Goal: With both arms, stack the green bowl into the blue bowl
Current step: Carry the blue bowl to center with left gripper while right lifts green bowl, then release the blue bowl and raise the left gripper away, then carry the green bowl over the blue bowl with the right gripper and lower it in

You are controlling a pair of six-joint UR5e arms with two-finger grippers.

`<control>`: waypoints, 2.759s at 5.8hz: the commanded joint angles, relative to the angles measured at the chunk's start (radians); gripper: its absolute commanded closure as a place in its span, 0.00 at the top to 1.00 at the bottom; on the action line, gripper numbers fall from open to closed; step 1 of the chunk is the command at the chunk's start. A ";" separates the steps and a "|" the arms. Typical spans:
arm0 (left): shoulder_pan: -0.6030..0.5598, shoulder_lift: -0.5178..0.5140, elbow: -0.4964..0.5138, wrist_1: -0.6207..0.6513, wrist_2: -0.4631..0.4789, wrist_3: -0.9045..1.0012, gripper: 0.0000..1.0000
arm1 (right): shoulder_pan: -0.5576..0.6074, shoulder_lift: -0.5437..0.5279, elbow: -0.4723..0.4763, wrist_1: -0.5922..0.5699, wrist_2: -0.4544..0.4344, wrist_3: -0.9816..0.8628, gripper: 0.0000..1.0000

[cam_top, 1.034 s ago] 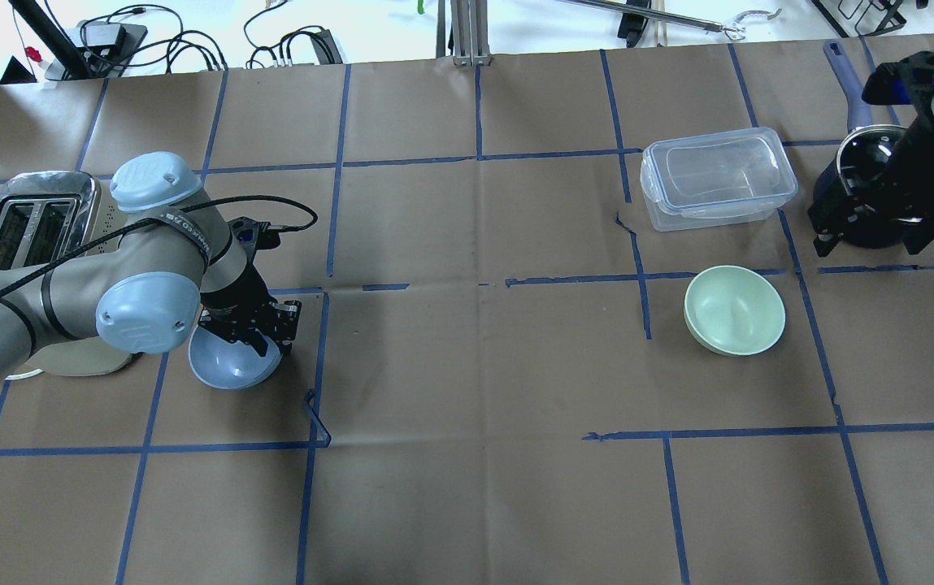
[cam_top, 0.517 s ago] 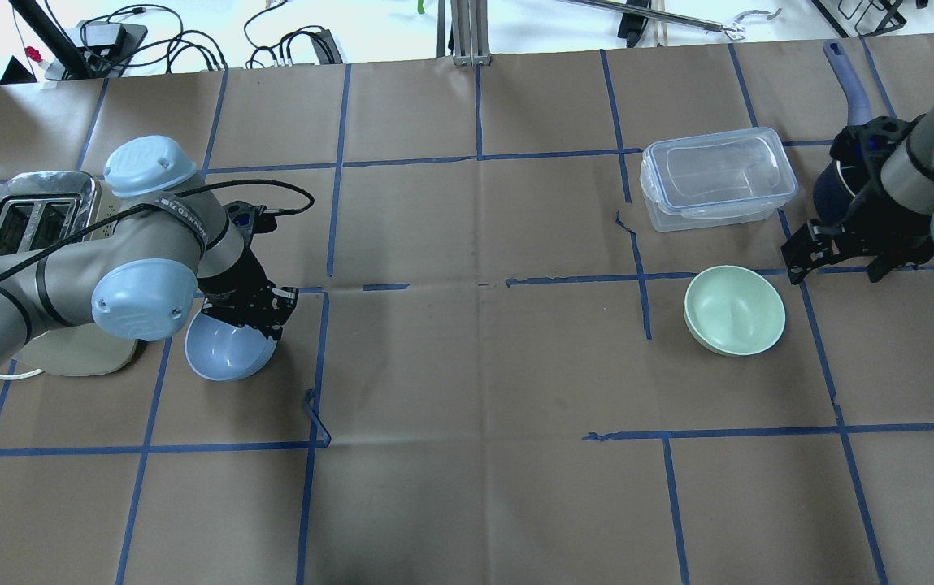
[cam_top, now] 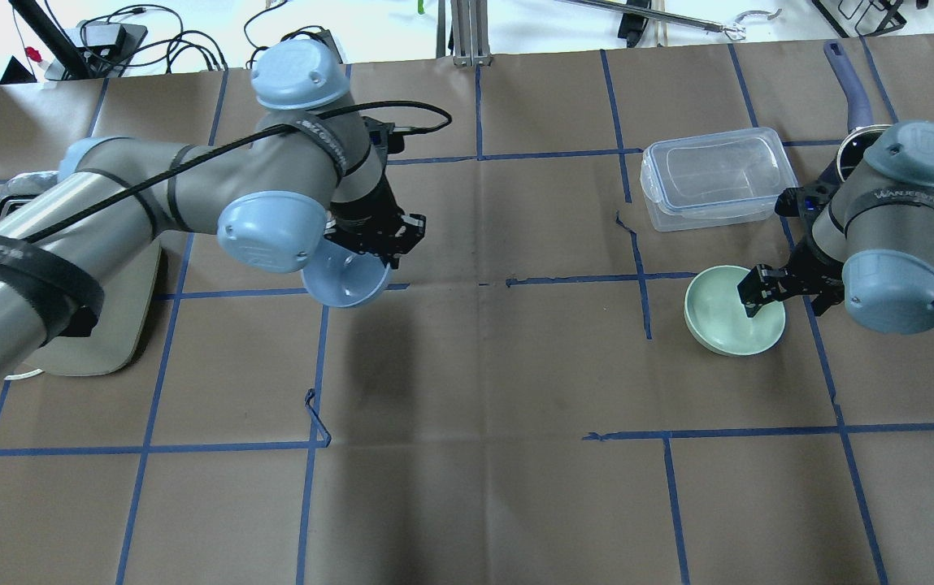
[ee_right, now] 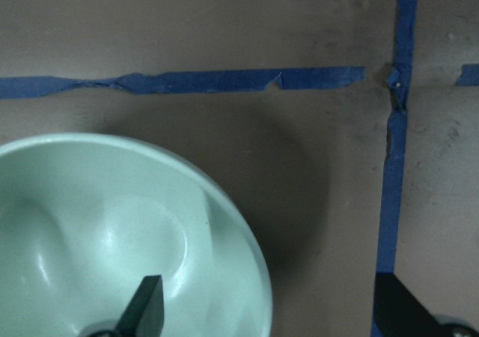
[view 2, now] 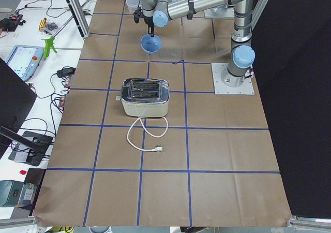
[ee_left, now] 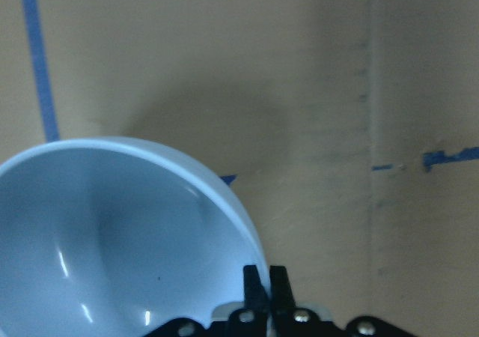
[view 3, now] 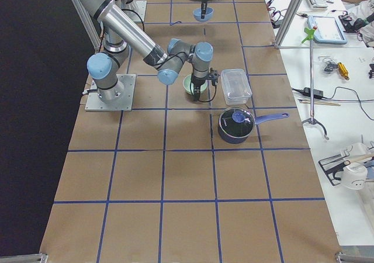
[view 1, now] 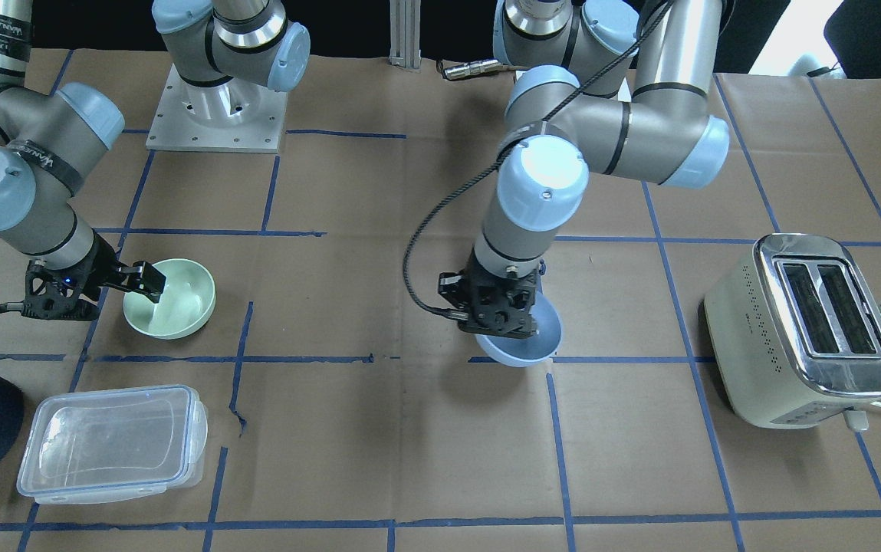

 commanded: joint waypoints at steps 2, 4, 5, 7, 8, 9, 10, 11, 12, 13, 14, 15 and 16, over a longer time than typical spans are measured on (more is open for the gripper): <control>-0.193 -0.167 0.121 0.146 -0.004 0.009 0.04 | 0.000 -0.002 0.001 0.000 0.024 0.001 0.16; -0.214 -0.163 0.086 0.094 0.015 -0.003 0.11 | 0.002 -0.010 -0.022 0.006 0.032 0.009 0.07; -0.212 -0.144 0.091 0.023 0.016 -0.004 0.29 | 0.005 -0.019 -0.101 0.081 0.030 0.009 0.07; -0.206 -0.144 0.103 0.055 0.012 -0.007 0.98 | 0.037 -0.066 -0.319 0.439 0.073 0.010 0.07; -0.183 -0.054 0.117 0.039 0.009 -0.007 0.99 | 0.049 -0.109 -0.386 0.574 0.107 0.009 0.07; -0.128 0.034 0.117 -0.056 0.000 0.006 0.99 | 0.055 -0.140 -0.439 0.674 0.151 0.009 0.08; -0.084 0.100 0.118 -0.121 0.001 0.014 0.99 | 0.057 -0.139 -0.453 0.686 0.173 0.010 0.08; 0.020 0.179 0.118 -0.239 0.002 0.107 0.98 | 0.080 -0.130 -0.453 0.674 0.173 0.039 0.07; 0.121 0.256 0.117 -0.363 0.006 0.149 0.99 | 0.147 -0.122 -0.453 0.631 0.173 0.135 0.07; 0.142 0.306 0.117 -0.423 0.013 0.151 0.99 | 0.234 -0.096 -0.453 0.568 0.171 0.245 0.07; 0.145 0.323 0.118 -0.422 0.068 0.149 0.99 | 0.338 -0.065 -0.454 0.496 0.173 0.392 0.07; 0.145 0.334 0.134 -0.445 0.073 0.149 0.99 | 0.442 -0.024 -0.455 0.417 0.174 0.521 0.07; 0.162 0.337 0.150 -0.453 0.073 0.146 0.99 | 0.539 0.017 -0.455 0.340 0.173 0.656 0.07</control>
